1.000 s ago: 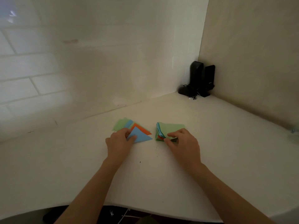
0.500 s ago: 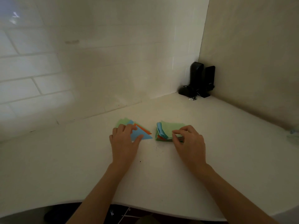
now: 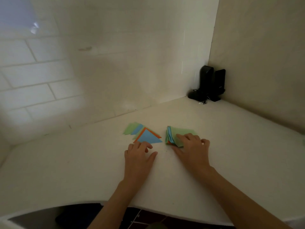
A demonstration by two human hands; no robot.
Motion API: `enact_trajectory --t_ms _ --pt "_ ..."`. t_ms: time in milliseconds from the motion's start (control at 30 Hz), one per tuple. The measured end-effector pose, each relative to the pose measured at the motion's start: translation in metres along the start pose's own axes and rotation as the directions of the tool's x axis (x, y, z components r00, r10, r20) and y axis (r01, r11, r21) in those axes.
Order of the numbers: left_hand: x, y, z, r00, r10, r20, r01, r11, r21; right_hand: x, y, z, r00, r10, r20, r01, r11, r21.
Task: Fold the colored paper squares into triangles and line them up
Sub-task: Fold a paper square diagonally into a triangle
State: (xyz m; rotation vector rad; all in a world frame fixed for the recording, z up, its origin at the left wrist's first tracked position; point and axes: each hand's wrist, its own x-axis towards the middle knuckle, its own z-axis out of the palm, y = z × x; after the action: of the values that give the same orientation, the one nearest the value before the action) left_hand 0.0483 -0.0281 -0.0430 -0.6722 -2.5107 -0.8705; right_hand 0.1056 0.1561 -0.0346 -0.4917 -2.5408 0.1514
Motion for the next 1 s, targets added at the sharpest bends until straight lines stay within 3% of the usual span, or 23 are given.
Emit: enact_trajectory --t_ms 267,467,600,700,833,1000 --pt "0.000 -0.004 0.003 0.999 0.010 0.047 -0.009 1.000 -0.020 -0.001 -0.001 0.004 0.990 -0.062 -0.130 0.063 0.998 0.011" --pt "0.000 -0.004 0.005 0.998 0.021 0.063 -0.022 1.000 0.007 0.000 -0.004 0.001 0.994 -0.045 -0.100 0.051 0.997 0.061" --pt "0.005 0.005 0.006 0.969 0.220 0.110 -0.209 0.973 -0.103 -0.003 -0.003 -0.004 0.996 -0.065 -0.059 0.071 0.993 0.093" --pt "0.006 0.017 0.014 0.925 0.352 0.144 -0.345 0.936 -0.071 -0.004 0.002 -0.005 0.995 -0.067 -0.071 0.077 0.985 0.153" --pt "0.004 0.018 0.022 0.928 0.301 0.217 -0.301 0.953 -0.036 -0.005 0.009 -0.004 0.994 -0.055 -0.098 0.077 0.969 0.235" --pt "0.003 0.018 0.022 0.929 0.303 0.210 -0.311 0.950 0.004 -0.006 0.014 0.000 0.997 -0.038 -0.071 0.057 0.956 0.289"
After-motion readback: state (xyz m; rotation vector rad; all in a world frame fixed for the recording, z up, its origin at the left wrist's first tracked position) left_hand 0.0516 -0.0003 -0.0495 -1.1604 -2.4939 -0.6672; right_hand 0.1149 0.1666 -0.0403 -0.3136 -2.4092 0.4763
